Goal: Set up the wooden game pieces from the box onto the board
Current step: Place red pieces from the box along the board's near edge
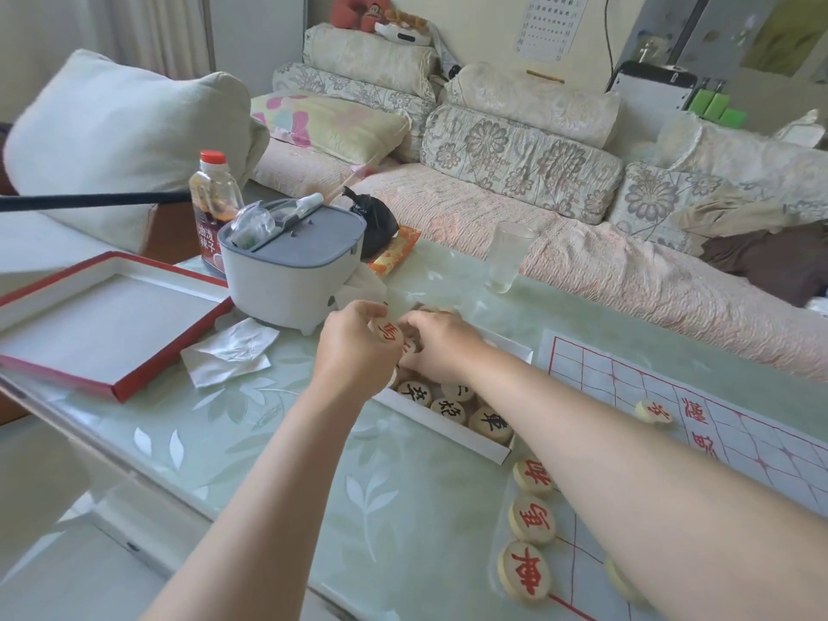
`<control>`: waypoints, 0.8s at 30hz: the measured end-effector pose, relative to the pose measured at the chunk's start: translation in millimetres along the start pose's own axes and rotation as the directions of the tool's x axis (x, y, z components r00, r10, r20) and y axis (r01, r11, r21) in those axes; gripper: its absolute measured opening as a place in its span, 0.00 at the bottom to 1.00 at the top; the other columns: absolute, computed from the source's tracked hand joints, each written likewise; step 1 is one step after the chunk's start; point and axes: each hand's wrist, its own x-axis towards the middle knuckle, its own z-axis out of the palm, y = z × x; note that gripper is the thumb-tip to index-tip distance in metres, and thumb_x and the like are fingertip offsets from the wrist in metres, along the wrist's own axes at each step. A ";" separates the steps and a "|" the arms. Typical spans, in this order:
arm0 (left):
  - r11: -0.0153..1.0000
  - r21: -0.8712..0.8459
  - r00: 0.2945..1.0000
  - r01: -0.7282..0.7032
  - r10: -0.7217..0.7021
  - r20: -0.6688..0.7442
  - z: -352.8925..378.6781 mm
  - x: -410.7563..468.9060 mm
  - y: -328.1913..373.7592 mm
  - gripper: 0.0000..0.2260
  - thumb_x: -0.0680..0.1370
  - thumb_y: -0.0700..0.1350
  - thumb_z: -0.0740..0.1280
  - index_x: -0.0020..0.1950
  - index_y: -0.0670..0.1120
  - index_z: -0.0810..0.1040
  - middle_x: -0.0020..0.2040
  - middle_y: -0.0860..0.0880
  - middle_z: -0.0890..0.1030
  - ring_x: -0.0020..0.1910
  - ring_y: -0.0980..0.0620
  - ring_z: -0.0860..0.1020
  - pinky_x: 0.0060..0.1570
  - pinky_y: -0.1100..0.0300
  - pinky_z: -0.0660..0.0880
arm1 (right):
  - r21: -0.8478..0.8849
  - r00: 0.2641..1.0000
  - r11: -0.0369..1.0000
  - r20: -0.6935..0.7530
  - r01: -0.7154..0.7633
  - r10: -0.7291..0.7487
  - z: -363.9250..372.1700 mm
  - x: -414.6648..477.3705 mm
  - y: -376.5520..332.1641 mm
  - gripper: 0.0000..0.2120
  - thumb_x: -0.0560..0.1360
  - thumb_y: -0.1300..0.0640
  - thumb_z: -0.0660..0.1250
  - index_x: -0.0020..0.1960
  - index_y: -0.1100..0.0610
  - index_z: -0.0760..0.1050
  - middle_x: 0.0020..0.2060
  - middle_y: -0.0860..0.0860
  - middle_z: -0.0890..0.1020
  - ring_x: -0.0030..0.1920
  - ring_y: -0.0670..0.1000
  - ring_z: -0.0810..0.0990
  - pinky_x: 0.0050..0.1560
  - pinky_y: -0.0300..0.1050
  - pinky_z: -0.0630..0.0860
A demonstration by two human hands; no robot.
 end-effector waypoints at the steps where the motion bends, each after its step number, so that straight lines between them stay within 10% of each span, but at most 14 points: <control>1: 1.000 0.012 1.000 -0.003 0.003 0.002 0.1 -0.3 1.1 0.20 0.71 0.44 0.72 0.63 0.52 0.75 0.60 0.51 0.76 0.52 0.50 0.78 0.39 0.60 0.76 | 0.018 1.000 1.000 -0.007 0.002 -0.002 0.4 -0.1 -0.2 0.24 0.69 0.44 0.69 0.65 0.41 0.73 0.61 0.43 0.79 0.63 0.53 0.74 0.63 0.53 0.74; 13: 0.989 0.090 0.982 -0.118 0.103 0.160 45.5 -22.5 25.4 0.21 0.71 0.42 0.71 0.64 0.53 0.75 0.59 0.52 0.77 0.49 0.46 0.80 0.39 0.56 0.79 | 0.169 0.970 0.973 -0.161 -0.156 0.184 -69.6 -52.3 94.8 0.27 0.75 0.50 0.72 0.71 0.54 0.72 0.67 0.52 0.74 0.66 0.52 0.74 0.65 0.42 0.66; 18: 0.966 0.132 0.948 -0.221 0.181 0.263 79.4 -35.1 43.8 0.19 0.72 0.43 0.71 0.62 0.55 0.75 0.55 0.51 0.77 0.41 0.52 0.79 0.24 0.64 0.71 | 0.211 0.943 0.938 -0.133 -0.275 0.306 -73.2 -94.5 152.0 0.24 0.72 0.49 0.76 0.65 0.54 0.76 0.61 0.50 0.78 0.61 0.50 0.77 0.58 0.39 0.67; 24: 0.932 0.162 0.904 -0.325 0.256 0.343 110.5 -46.5 49.3 0.20 0.71 0.44 0.72 0.62 0.52 0.76 0.57 0.51 0.76 0.51 0.51 0.78 0.49 0.57 0.78 | 0.228 0.976 0.955 -0.063 -0.189 0.208 -61.4 -133.6 161.6 0.20 0.71 0.46 0.76 0.61 0.47 0.79 0.55 0.44 0.77 0.47 0.37 0.75 0.46 0.32 0.67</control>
